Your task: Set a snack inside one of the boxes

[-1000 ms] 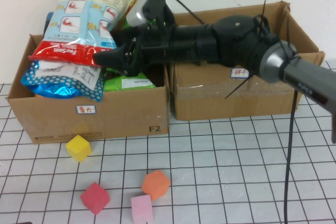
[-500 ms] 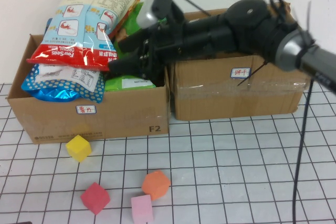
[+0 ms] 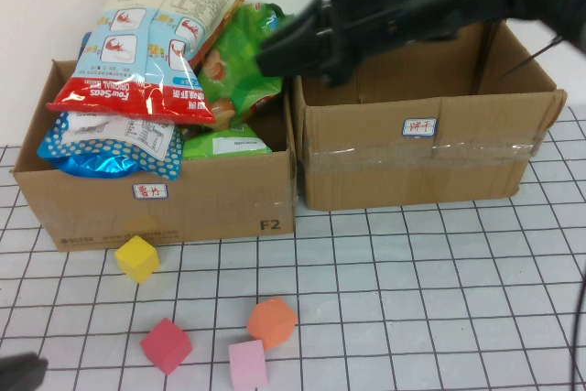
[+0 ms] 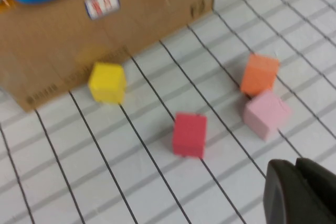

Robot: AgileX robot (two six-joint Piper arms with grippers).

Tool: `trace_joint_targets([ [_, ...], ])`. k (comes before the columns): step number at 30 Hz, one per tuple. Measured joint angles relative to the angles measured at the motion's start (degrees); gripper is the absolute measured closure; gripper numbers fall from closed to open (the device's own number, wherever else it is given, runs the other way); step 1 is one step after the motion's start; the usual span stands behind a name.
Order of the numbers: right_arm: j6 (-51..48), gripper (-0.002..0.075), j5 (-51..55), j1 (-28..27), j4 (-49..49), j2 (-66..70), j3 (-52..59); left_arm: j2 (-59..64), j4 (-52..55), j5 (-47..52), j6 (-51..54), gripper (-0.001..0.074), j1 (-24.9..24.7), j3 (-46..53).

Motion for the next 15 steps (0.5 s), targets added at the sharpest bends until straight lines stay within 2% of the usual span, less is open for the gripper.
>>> trace_joint_targets([
  [2, 3.0, 0.0634, 2.8, -0.8, -5.3, -1.8, 0.0, -0.1, 1.3, -1.7, -0.7, 0.0736, 0.0, 0.0],
  [3, 6.6, 0.0687, 5.1, -1.3, -13.0, -3.8, 0.0, -0.1, 3.1, -3.3, -2.0, 0.0736, 0.0, 0.0],
  [4, 8.9, 0.0701, 6.2, -1.4, -17.2, -5.0, 0.0, -0.1, 4.3, -3.9, -2.8, 0.0736, 0.0, 0.0],
  [8, 19.2, 0.072, 9.4, -1.4, -32.4, -10.2, 0.0, -0.1, 12.7, -6.1, -11.0, 0.0736, 0.0, 0.0],
  [12, 24.5, 0.0721, 10.5, -1.4, -42.4, -15.7, 0.0, -0.1, 24.5, -6.4, -26.9, 0.0736, 0.0, 0.0],
  [15, 26.5, 0.0722, 10.9, -1.4, -48.0, -20.5, 0.0, -0.1, 29.6, -6.4, -32.3, 0.0736, 0.0, 0.0],
])
